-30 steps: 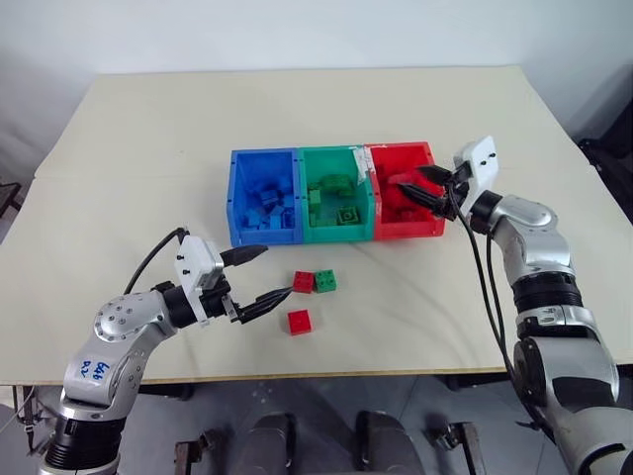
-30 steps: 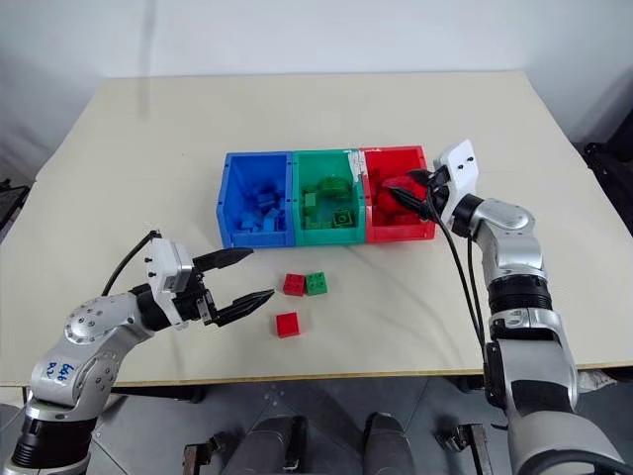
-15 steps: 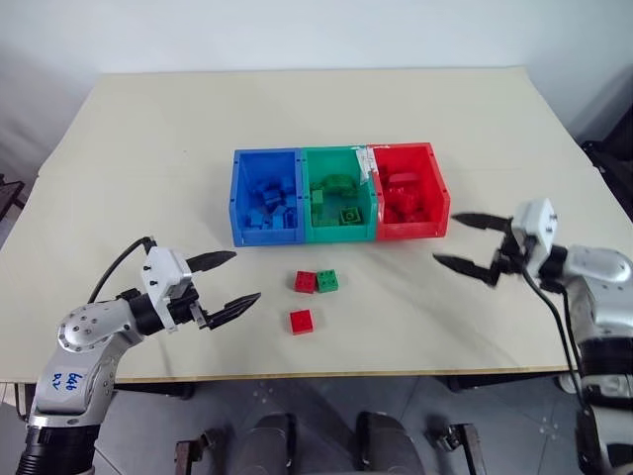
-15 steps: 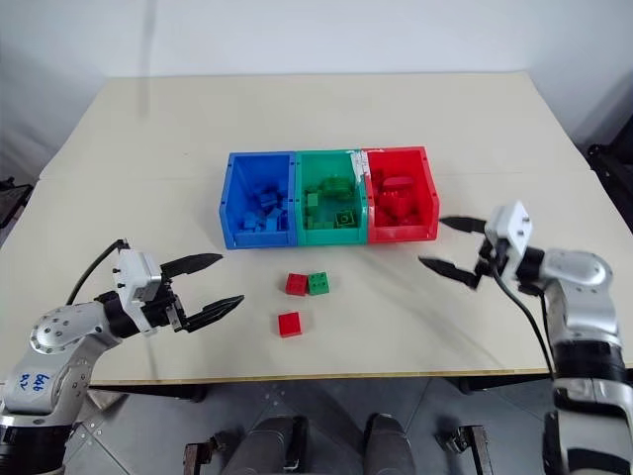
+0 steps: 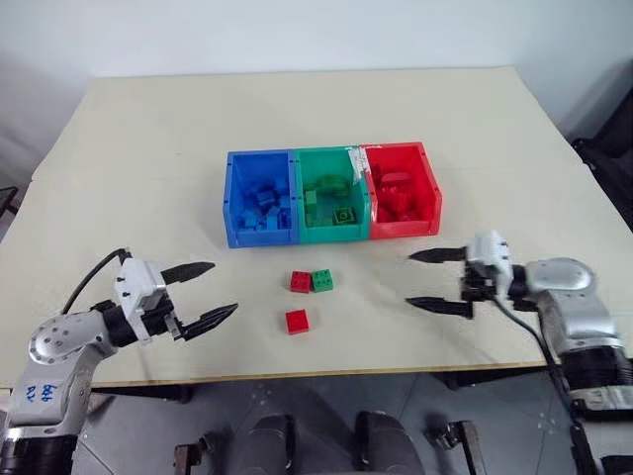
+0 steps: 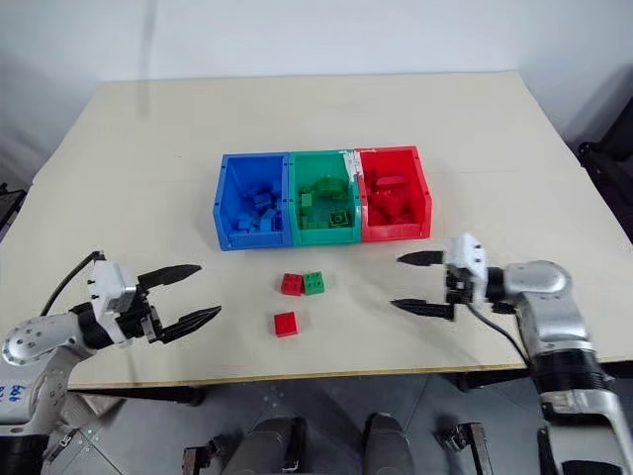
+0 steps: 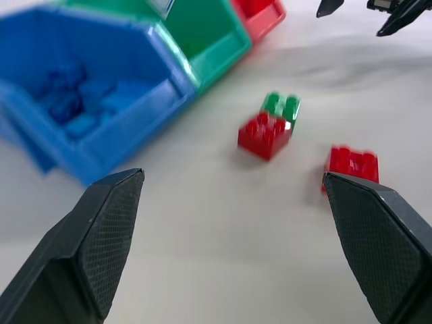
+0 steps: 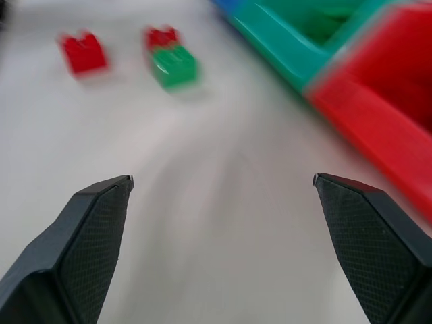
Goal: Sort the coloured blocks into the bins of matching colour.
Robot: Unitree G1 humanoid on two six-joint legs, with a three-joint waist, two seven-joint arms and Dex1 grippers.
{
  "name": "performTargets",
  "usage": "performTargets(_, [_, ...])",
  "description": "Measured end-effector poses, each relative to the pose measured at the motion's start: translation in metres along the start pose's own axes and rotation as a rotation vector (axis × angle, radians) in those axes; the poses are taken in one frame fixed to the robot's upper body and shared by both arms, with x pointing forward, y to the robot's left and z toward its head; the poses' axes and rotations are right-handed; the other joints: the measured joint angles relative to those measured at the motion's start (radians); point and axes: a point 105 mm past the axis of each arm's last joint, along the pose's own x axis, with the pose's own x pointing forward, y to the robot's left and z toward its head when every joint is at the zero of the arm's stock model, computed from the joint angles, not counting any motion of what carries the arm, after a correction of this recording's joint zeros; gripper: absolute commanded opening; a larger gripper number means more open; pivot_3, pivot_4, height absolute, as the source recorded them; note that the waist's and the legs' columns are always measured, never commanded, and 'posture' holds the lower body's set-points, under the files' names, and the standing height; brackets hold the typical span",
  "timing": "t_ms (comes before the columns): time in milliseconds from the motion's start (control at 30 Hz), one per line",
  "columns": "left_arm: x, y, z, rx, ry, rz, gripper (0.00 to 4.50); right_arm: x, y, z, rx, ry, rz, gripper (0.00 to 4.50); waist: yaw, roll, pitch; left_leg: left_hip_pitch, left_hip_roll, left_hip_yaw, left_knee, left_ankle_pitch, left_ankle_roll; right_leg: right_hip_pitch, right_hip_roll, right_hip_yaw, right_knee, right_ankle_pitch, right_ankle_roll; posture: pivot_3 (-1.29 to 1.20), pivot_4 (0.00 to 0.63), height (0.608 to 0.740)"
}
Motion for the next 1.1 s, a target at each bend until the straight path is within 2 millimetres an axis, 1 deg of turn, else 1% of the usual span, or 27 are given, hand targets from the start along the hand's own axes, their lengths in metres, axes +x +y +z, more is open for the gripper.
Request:
performTargets(100, [-0.009, -0.003, -0.007, -0.022, 0.017, 0.022, 4.50, 0.037, 0.008, 0.004, 0.000, -0.010, 0.107, 4.48, 0.003, 0.000, 0.000, -0.001, -0.001, -0.001, 0.001, 0.000, 0.000, 0.000, -0.001, 0.000, 0.000, 0.000, 0.000, 0.00, 0.150, 0.740])
performTargets(167, [-0.013, -0.005, -0.010, -0.033, 0.025, 0.043, 4.50, 0.061, 0.007, 0.007, -0.017, -0.007, 0.140, 4.48, 0.003, 0.000, 0.000, -0.001, -0.001, -0.001, 0.001, 0.000, 0.000, 0.000, -0.001, 0.000, 0.000, 0.000, 0.000, 0.00, 0.150, 0.740])
performTargets(267, [-0.014, -0.011, -0.008, -0.028, 0.014, 0.050, 4.50, 0.089, 0.001, 0.004, -0.028, 0.024, 0.128, 4.48, 0.002, 0.000, 0.000, -0.001, -0.001, -0.002, 0.001, 0.000, 0.000, -0.001, -0.001, -0.001, 0.001, 0.001, -0.001, 0.00, 0.150, 0.740])
performTargets(367, [-0.011, -0.018, -0.004, -0.020, -0.002, 0.048, 4.50, 0.108, -0.006, 0.001, -0.034, 0.042, 0.097, 4.48, 0.001, 0.000, 0.000, -0.001, -0.001, -0.003, 0.000, 0.000, 0.000, -0.001, 0.000, -0.001, 0.001, 0.001, -0.001, 0.00, 0.150, 0.740])
performTargets(400, [-0.011, -0.019, -0.004, -0.018, -0.003, 0.048, 4.50, 0.109, -0.006, -0.001, -0.038, 0.049, 0.095, 4.19, 0.002, 0.000, 0.000, -0.001, -0.001, -0.003, 0.000, 0.000, 0.000, -0.001, 0.000, -0.002, 0.001, 0.001, -0.001, 0.00, 0.150, 0.740])
performTargets(467, [-0.011, -0.019, -0.004, -0.022, -0.001, 0.052, 4.50, 0.109, -0.007, -0.004, -0.029, 0.060, 0.102, 3.94, 0.002, 0.000, 0.000, -0.001, -0.002, -0.003, 0.000, 0.000, 0.000, -0.001, 0.000, -0.002, 0.001, 0.001, -0.001, 0.00, 0.150, 0.740])
performTargets(500, [-0.011, -0.018, -0.004, -0.023, -0.001, 0.054, 4.50, 0.109, -0.007, -0.004, -0.036, 0.062, 0.106, 3.58, 0.000, 0.000, 0.000, -0.001, -0.002, -0.003, 0.000, 0.000, 0.000, -0.001, 0.000, -0.002, 0.001, 0.001, -0.001, 0.00, 0.150, 0.740])
performTargets(567, [-0.011, -0.018, -0.004, -0.023, -0.001, 0.058, 4.50, 0.109, -0.006, -0.004, -0.043, 0.065, 0.123, 3.02, -0.002, 0.000, 0.000, -0.001, -0.001, -0.002, 0.000, 0.000, 0.000, -0.001, 0.000, -0.002, 0.001, 0.001, -0.001, 0.00, 0.150, 0.740])
performTargets(667, [-0.010, -0.018, -0.003, -0.021, -0.003, 0.057, 4.50, 0.112, -0.006, -0.004, -0.042, 0.053, 0.128, 1.94, -0.004, 0.000, 0.000, -0.001, -0.001, -0.002, 0.000, 0.000, 0.000, -0.001, 0.000, -0.002, 0.001, 0.001, -0.001, 0.00, 0.150, 0.740])
performTargets(700, [-0.010, -0.018, -0.003, -0.020, -0.004, 0.057, 4.50, 0.114, -0.005, -0.003, -0.041, 0.048, 0.130, 1.64, -0.005, 0.000, 0.000, -0.001, -0.001, -0.002, 0.000, 0.000, 0.000, -0.001, 0.000, -0.002, 0.001, 0.001, -0.001, 0.00, 0.150, 0.740])
performTargets(733, [-0.009, -0.018, -0.002, -0.018, -0.007, 0.054, 4.50, 0.115, -0.004, -0.002, -0.039, 0.042, 0.131, 1.44, -0.006, 0.000, 0.000, -0.001, -0.001, -0.002, 0.000, 0.000, 0.000, -0.001, 0.000, -0.002, 0.001, 0.001, -0.001, 0.00, 0.150, 0.740])
performTargets(833, [-0.008, -0.017, -0.001, -0.014, -0.012, 0.050, 4.50, 0.116, -0.006, -0.001, -0.023, 0.029, 0.117, 1.44, -0.010, 0.000, 0.000, -0.001, -0.001, -0.002, 0.000, 0.000, 0.000, -0.001, 0.000, -0.002, 0.001, 0.001, -0.001, 0.00, 0.150, 0.740])
performTargets(933, [-0.007, -0.017, 0.000, -0.015, -0.020, 0.050, 4.50, 0.112, -0.011, 0.005, 0.002, -0.004, 0.062, 1.44, -0.009, 0.000, 0.000, -0.001, -0.001, -0.003, 0.000, 0.000, 0.000, -0.001, 0.000, -0.002, 0.001, 0.001, -0.001, 0.00, 0.150, 0.740])
performTargets(1033, [-0.004, -0.017, 0.004, -0.026, -0.052, 0.062, 4.50, 0.105, -0.021, 0.018, 0.031, -0.063, -0.016, 1.44, -0.009, 0.000, 0.000, -0.001, -0.001, -0.003, 0.000, 0.000, -0.001, -0.001, 0.000, -0.002, 0.001, 0.001, -0.001, 0.00, 0.150, 0.740])
performTargets(1100, [0.001, -0.016, 0.013, -0.047, -0.108, 0.081, 4.50, 0.097, -0.036, 0.030, 0.042, -0.112, -0.116, 1.44, -0.008, 0.000, 0.000, -0.001, -0.001, -0.003, 0.000, 0.000, -0.001, -0.001, 0.000, -0.001, 0.001, 0.001, -0.001, 0.00, 0.150, 0.740])
